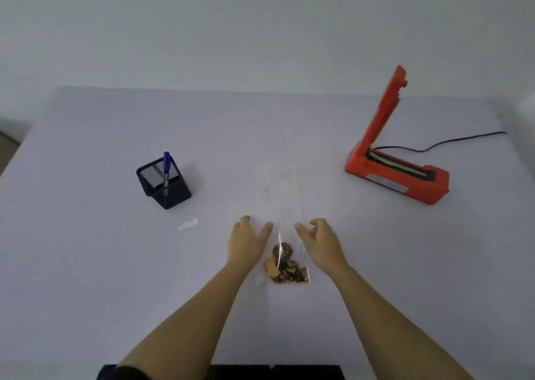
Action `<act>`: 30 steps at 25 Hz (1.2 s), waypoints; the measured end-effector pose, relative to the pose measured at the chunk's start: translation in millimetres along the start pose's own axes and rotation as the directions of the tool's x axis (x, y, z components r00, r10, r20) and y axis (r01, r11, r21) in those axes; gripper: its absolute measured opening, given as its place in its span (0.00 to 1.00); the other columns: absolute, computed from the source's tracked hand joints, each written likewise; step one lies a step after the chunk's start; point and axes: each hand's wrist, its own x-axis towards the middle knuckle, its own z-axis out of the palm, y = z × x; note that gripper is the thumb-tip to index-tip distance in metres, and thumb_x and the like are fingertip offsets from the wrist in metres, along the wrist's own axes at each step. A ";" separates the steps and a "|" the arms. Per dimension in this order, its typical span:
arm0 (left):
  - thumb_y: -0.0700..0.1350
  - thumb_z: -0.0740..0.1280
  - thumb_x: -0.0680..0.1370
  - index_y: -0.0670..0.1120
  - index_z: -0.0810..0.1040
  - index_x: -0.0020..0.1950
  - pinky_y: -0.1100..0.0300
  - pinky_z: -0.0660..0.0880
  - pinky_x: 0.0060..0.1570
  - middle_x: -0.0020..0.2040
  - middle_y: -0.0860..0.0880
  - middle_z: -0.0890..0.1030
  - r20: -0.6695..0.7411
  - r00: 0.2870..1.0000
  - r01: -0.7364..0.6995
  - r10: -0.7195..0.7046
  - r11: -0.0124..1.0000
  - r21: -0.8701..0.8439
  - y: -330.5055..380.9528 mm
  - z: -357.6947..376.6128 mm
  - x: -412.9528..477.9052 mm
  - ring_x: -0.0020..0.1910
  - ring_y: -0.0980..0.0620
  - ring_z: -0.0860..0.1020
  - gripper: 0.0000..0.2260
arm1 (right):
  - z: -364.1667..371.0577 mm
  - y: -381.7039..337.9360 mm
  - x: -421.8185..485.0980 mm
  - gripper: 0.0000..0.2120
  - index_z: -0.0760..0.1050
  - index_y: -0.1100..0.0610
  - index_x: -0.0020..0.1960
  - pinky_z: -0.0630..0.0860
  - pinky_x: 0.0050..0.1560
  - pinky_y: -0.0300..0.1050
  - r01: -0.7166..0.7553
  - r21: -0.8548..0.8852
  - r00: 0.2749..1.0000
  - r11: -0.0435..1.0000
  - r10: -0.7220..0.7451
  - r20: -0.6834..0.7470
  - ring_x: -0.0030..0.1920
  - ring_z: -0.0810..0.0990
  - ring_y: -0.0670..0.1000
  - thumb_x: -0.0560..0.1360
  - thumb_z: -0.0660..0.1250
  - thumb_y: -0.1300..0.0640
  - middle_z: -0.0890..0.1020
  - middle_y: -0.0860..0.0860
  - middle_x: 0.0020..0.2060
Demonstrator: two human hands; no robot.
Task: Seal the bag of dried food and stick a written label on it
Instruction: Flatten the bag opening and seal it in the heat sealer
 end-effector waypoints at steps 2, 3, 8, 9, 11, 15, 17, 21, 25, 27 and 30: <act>0.60 0.64 0.75 0.42 0.62 0.71 0.48 0.71 0.61 0.64 0.42 0.73 -0.039 0.998 0.045 -0.047 0.998 -0.044 0.8 12.3 1.2 0.62 0.43 0.72 0.32 | 9.8 2.6 4.5 0.24 0.68 0.58 0.63 0.69 0.50 0.40 -0.049 0.082 0.998 0.995 0.047 0.030 0.50 0.76 0.49 0.75 0.63 0.42 0.76 0.52 0.51; 0.59 0.65 0.74 0.43 0.62 0.71 0.49 0.72 0.59 0.61 0.43 0.75 -0.044 0.998 0.050 -0.053 0.997 -0.064 0.5 17.9 -1.0 0.60 0.44 0.73 0.32 | 13.8 4.5 4.1 0.23 0.69 0.57 0.62 0.69 0.50 0.39 -0.063 0.122 0.997 0.991 0.058 0.040 0.50 0.76 0.49 0.75 0.63 0.43 0.77 0.52 0.52; 0.52 0.70 0.74 0.44 0.65 0.68 0.64 0.70 0.40 0.40 0.51 0.74 -0.038 0.996 0.074 -0.083 0.978 -0.196 2.2 21.7 1.4 0.38 0.55 0.73 0.27 | 26.5 15.3 8.5 0.11 0.74 0.54 0.54 0.74 0.49 0.39 -0.100 0.342 0.994 0.934 0.078 0.078 0.49 0.80 0.49 0.74 0.68 0.51 0.81 0.50 0.48; 0.51 0.70 0.74 0.44 0.67 0.66 0.65 0.69 0.38 0.38 0.52 0.73 -0.026 0.997 0.064 -0.071 0.977 -0.202 2.3 19.3 1.3 0.37 0.57 0.72 0.25 | 26.6 15.6 7.1 0.09 0.75 0.53 0.52 0.75 0.47 0.38 -0.094 0.386 0.994 0.918 0.067 0.083 0.48 0.81 0.49 0.74 0.69 0.52 0.82 0.51 0.48; 0.50 0.69 0.74 0.46 0.74 0.61 0.65 0.70 0.39 0.39 0.53 0.75 0.005 0.999 0.039 -0.039 0.980 -0.198 -1.6 16.6 5.9 0.38 0.57 0.73 0.17 | 26.2 17.9 6.6 0.04 0.76 0.51 0.48 0.75 0.42 0.37 -0.091 0.448 0.995 0.890 0.060 0.083 0.44 0.82 0.48 0.73 0.69 0.55 0.83 0.52 0.45; 0.48 0.70 0.74 0.48 0.82 0.43 0.57 0.76 0.41 0.37 0.48 0.79 0.091 0.996 0.006 0.023 0.953 -0.303 -15.8 8.0 14.9 0.36 0.53 0.77 0.05 | 20.9 23.1 8.7 0.02 0.77 0.54 0.43 0.76 0.39 0.37 -0.081 0.467 0.996 0.881 0.059 0.062 0.37 0.81 0.44 0.73 0.70 0.59 0.83 0.49 0.37; 0.47 0.70 0.75 0.45 0.82 0.43 0.56 0.77 0.42 0.37 0.49 0.80 0.132 0.990 0.008 0.039 0.939 -0.344 -20.0 2.5 15.5 0.34 0.54 0.77 0.06 | 20.3 23.6 6.8 0.03 0.77 0.54 0.43 0.78 0.44 0.42 -0.074 0.459 0.997 0.885 0.051 0.062 0.40 0.83 0.47 0.72 0.70 0.60 0.84 0.50 0.38; 0.44 0.65 0.78 0.44 0.77 0.43 0.58 0.76 0.42 0.37 0.50 0.82 0.177 0.981 0.016 0.078 0.878 -0.478 -21.0 -2.8 13.2 0.36 0.54 0.78 0.06 | 24.3 12.0 2.2 0.05 0.78 0.51 0.42 0.80 0.47 0.44 0.044 0.422 0.998 0.906 -0.060 0.024 0.42 0.83 0.50 0.71 0.71 0.60 0.84 0.49 0.38; 0.42 0.62 0.80 0.41 0.71 0.47 0.62 0.79 0.41 0.39 0.48 0.85 0.189 0.973 0.018 0.130 0.778 -0.628 -14.3 -10.7 9.2 0.38 0.53 0.82 0.05 | 22.1 -3.9 0.8 0.03 0.78 0.52 0.43 0.80 0.45 0.41 0.122 0.473 0.991 0.873 -0.134 -0.009 0.43 0.84 0.50 0.72 0.71 0.58 0.84 0.50 0.40; 0.43 0.62 0.79 0.41 0.72 0.47 0.60 0.80 0.45 0.41 0.44 0.85 0.176 0.974 0.003 0.143 0.767 -0.642 -11.4 -13.0 11.1 0.40 0.50 0.83 0.05 | 18.6 -5.9 1.9 0.03 0.78 0.50 0.45 0.80 0.48 0.42 0.064 0.527 0.993 0.848 -0.107 0.051 0.47 0.83 0.49 0.72 0.70 0.54 0.85 0.51 0.44; 0.43 0.65 0.78 0.42 0.75 0.49 0.60 0.80 0.45 0.40 0.45 0.85 0.201 0.969 0.025 0.142 0.755 -0.655 -12.4 -15.1 14.2 0.42 0.49 0.83 0.04 | 18.4 -2.7 4.5 0.06 0.78 0.49 0.48 0.80 0.47 0.43 -0.037 0.532 0.984 0.846 -0.061 0.165 0.47 0.83 0.49 0.72 0.71 0.55 0.84 0.50 0.44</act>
